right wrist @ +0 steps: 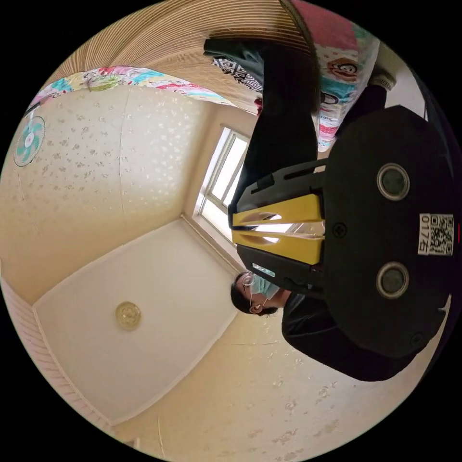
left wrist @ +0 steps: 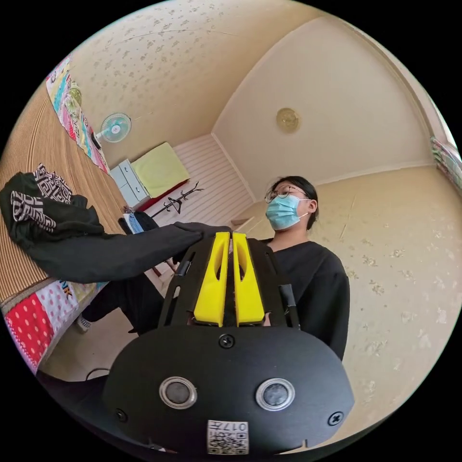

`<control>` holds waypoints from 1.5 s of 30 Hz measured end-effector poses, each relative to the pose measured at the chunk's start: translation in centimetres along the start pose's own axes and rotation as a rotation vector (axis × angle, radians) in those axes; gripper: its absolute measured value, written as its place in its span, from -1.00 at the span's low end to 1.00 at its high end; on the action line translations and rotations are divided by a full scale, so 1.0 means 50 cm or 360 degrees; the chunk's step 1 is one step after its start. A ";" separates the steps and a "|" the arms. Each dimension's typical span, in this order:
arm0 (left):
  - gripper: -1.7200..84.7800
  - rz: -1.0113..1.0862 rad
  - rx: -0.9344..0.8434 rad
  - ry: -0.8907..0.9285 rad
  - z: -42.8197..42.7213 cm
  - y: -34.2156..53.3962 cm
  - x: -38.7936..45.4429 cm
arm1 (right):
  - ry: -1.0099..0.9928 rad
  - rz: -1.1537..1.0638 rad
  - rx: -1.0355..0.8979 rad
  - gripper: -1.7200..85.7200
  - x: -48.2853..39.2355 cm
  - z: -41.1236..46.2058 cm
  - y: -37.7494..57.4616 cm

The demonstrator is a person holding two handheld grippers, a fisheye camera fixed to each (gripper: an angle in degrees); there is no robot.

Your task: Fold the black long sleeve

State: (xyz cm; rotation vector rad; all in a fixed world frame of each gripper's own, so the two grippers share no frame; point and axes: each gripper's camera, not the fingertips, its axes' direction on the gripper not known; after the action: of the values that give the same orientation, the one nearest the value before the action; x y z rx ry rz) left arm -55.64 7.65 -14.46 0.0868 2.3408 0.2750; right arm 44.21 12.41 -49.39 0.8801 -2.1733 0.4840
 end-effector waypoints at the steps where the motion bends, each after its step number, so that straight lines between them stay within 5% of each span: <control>1: -0.98 0.0006 0.0012 0.0014 -0.002 0.002 -0.004 | -0.0022 -0.0033 -0.0022 -0.93 -0.004 -0.006 -0.007; 4: -0.98 -0.0086 0.0153 -0.0033 -0.030 0.001 -0.043 | 0.0048 0.0073 0.0014 -0.93 0.025 -0.030 -0.043; 12: -0.98 -0.0409 0.0876 -0.0788 -0.132 -0.062 -0.191 | 0.0495 0.0554 0.0213 -0.93 0.274 -0.072 -0.171; 21: -0.98 -0.0536 0.0981 -0.1223 -0.097 -0.313 -0.436 | 0.0772 0.0722 0.0428 -0.92 0.658 -0.089 -0.290; 29: -0.86 -0.0385 0.1043 -0.1419 -0.041 -0.385 -0.581 | 0.0871 0.0752 0.0536 -0.81 0.884 -0.152 -0.199; 39: -0.66 -0.0734 0.0638 -0.2029 0.137 -0.259 -0.553 | 0.2019 0.0240 -0.0647 -0.77 0.916 0.122 0.041; 45: -0.65 -0.1031 0.0493 -0.2030 0.245 -0.157 -0.631 | 0.1911 0.0204 -0.1249 -0.73 1.078 0.342 0.232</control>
State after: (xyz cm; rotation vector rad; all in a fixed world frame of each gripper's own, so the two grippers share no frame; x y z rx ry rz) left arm -24.53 -2.46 -2.77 -0.2731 1.0247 -0.3845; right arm 0.63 -13.02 -21.31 -0.0566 -1.0996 0.1000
